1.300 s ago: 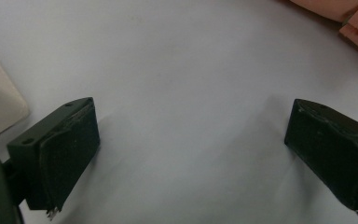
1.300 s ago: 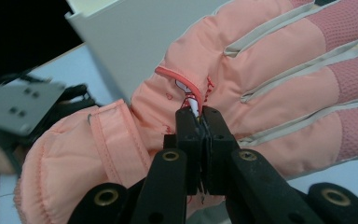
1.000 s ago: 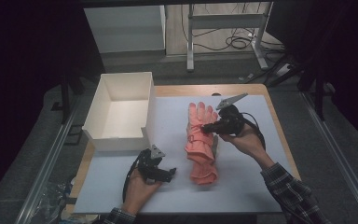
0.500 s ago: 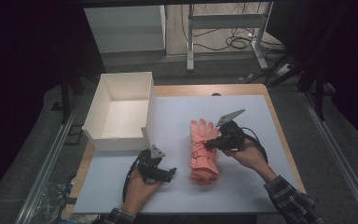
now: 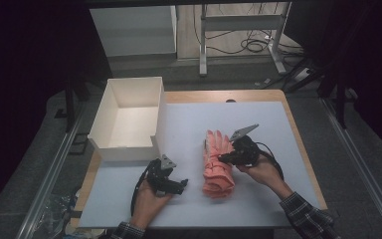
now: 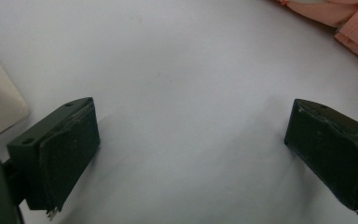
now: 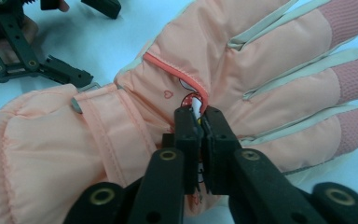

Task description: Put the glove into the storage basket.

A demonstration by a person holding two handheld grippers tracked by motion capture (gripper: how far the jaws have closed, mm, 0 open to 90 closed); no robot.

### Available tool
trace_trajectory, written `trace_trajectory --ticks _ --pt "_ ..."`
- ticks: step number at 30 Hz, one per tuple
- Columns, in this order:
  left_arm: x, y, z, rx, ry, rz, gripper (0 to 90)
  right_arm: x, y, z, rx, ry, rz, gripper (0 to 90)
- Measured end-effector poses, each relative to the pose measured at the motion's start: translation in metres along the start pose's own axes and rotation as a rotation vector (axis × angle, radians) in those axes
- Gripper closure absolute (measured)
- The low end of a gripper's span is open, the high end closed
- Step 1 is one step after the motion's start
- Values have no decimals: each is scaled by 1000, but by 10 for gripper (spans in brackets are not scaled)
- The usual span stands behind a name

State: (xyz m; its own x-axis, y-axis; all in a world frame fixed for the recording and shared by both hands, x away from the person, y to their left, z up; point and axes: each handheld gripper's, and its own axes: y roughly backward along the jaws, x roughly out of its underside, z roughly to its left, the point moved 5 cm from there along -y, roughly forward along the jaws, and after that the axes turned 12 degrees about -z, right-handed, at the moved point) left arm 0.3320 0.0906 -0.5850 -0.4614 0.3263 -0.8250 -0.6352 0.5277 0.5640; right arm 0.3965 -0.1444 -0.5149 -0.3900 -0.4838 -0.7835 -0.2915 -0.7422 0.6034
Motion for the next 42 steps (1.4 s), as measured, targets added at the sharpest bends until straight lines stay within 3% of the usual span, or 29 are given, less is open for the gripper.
trace_trajectory --ticks 6,17,28,36,42 --pt "0 0 0 0 0 0 30 -5 13 -3 -2 5 -74 633" --pt "0 0 0 -1 0 -3 30 -5 46 -8 72 63 -157 582" --pt "0 0 0 -1 5 -1 30 31 54 -8 107 50 -158 626" --pt "0 0 0 -1 6 -1 31 57 51 4 58 8 -142 733" --pt "0 0 0 -1 5 -1 31 71 43 15 29 12 -118 831"
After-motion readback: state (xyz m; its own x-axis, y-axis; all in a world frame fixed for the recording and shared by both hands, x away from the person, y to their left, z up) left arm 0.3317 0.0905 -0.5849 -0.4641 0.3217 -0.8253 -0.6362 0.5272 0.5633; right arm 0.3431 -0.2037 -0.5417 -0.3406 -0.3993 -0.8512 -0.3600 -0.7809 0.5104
